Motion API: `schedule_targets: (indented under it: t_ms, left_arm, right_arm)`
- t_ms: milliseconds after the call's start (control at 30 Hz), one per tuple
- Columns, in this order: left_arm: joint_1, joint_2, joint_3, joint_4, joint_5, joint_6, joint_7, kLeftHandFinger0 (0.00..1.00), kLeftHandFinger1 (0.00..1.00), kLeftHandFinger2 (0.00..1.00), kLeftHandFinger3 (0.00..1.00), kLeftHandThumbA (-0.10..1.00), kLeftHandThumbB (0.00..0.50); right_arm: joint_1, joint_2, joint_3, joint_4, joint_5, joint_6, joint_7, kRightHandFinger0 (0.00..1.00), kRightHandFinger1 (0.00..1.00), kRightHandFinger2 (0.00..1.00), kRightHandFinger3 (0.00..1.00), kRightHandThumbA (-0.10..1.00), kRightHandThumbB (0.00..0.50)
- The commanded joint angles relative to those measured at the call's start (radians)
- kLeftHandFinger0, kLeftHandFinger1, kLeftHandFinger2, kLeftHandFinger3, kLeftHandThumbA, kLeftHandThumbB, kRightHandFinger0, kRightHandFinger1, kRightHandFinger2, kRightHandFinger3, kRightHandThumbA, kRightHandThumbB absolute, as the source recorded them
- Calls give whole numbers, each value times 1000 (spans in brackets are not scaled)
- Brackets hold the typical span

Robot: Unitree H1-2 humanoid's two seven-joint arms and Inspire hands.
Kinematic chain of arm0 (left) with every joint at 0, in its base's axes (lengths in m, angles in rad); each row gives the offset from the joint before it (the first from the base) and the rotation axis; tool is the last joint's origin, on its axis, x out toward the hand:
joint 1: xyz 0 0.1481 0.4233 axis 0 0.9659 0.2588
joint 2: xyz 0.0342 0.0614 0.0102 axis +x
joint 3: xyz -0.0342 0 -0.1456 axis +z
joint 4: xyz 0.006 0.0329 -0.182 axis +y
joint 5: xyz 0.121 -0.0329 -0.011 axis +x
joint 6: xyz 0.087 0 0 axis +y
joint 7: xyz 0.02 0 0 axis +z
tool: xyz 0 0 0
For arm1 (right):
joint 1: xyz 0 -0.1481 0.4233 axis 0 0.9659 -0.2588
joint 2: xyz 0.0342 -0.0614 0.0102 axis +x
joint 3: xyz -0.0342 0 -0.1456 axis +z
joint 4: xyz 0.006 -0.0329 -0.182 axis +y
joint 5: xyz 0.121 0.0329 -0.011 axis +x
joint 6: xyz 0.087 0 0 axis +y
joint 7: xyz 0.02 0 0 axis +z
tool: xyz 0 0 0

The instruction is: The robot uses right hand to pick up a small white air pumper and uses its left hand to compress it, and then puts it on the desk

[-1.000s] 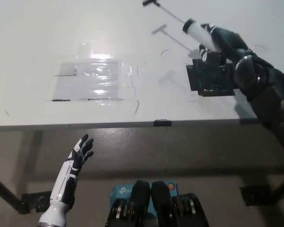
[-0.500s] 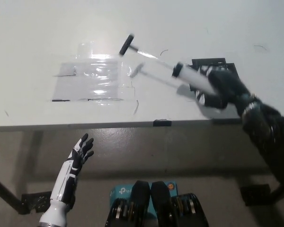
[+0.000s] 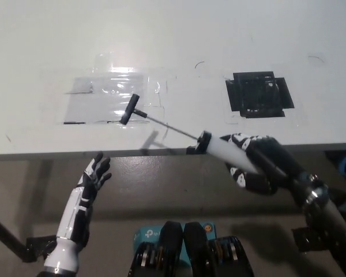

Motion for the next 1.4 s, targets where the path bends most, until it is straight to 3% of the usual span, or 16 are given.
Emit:
schedule_targets:
  t_ms: [0, 67, 100, 300, 767, 900, 1367]
  left_arm:
    - [-54, -9, 55, -129, -68, 31, 29, 1000, 1000, 1000, 1000, 1000, 285]
    - [-65, -11, 57, -128, -60, 34, 28, 1000, 1000, 1000, 1000, 1000, 272]
    - [-68, -14, 57, -130, -62, 38, 26, 1000, 1000, 1000, 1000, 1000, 270]
    - [-72, -30, 56, -142, -32, 48, 26, 1000, 1000, 1000, 1000, 1000, 221]
    - [-70, -42, 38, -272, -52, 74, -4, 1000, 1000, 1000, 1000, 1000, 240]
    - [-41, -45, 37, -330, -85, 83, -5, 1000, 1000, 1000, 1000, 1000, 280]
    - [-29, -33, 33, -413, -151, 115, -14, 1000, 1000, 1000, 1000, 1000, 302]
  right_arm:
    - [4, -82, 15, -377, -28, 74, 208, 85, 484, 780, 787, -100, 196]
    - [8, -82, 19, -391, -27, 86, 226, 87, 470, 761, 776, -100, 216]
    - [14, -78, 22, -397, -12, 96, 235, 51, 445, 748, 767, -100, 192]
    - [28, -62, 24, -395, -28, 104, 257, 52, 446, 743, 747, -100, 196]
    - [40, -43, 17, -345, -57, 57, 280, 33, 418, 719, 770, -100, 195]
    - [45, -40, 8, -350, -55, 69, 286, 13, 399, 706, 759, -100, 195]
    - [28, -27, -10, -358, -60, 90, 313, 8, 406, 726, 788, -100, 197]
